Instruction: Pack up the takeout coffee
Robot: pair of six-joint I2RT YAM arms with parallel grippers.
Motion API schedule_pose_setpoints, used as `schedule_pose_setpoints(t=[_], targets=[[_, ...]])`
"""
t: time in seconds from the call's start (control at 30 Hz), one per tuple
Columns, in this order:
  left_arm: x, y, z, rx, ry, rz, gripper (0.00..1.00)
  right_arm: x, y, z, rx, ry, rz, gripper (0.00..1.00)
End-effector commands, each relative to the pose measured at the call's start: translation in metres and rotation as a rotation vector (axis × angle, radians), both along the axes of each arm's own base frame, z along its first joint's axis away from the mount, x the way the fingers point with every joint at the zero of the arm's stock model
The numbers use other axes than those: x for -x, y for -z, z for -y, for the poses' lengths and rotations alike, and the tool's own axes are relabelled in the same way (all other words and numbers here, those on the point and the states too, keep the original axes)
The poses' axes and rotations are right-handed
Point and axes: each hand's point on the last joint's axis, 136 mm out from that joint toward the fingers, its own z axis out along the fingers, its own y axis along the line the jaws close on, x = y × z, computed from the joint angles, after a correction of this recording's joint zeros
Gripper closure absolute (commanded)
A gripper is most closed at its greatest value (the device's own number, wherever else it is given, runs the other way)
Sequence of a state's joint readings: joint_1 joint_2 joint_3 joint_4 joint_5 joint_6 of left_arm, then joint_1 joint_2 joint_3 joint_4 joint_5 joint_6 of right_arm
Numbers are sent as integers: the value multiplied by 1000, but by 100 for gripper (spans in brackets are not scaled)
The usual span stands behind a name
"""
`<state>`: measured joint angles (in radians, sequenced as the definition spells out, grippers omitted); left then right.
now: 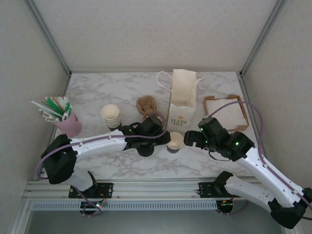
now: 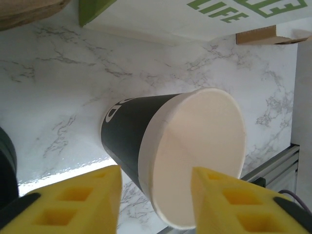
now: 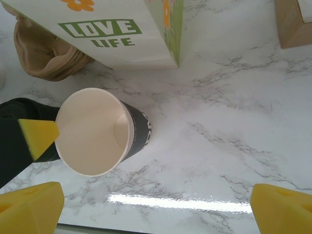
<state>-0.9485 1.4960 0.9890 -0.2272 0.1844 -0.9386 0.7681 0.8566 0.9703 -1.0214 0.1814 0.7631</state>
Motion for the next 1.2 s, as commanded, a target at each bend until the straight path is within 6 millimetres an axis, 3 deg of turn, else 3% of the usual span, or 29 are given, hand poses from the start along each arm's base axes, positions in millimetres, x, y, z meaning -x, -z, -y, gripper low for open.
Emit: schedule_pose_setpoints(t=[0.0,0.23,0.3,0.47,0.67,0.93,1.17], targets=[[-3,-40,-1,40,-12,70,50,2,2,2,12,-11,-13,1],[-7,-85,-23,31,-50,169,16,15,-2,-11,16,-197,-25,1],[-9,-97,-31,25,-64,192,1,19,-2,-13,11,-213,-46,1],[-8,-119,-55,34,-100,234,0,28,-6,-36,-104,-276,-96,1],[-5,-120,-98,62,-169,234,0,26,-11,-49,-112,-334,-122,1],[-3,-94,-140,149,-222,183,0,14,-39,-87,-182,-457,-68,2],[2,-61,-167,166,-270,126,0,5,-35,-130,-62,-572,-66,9]])
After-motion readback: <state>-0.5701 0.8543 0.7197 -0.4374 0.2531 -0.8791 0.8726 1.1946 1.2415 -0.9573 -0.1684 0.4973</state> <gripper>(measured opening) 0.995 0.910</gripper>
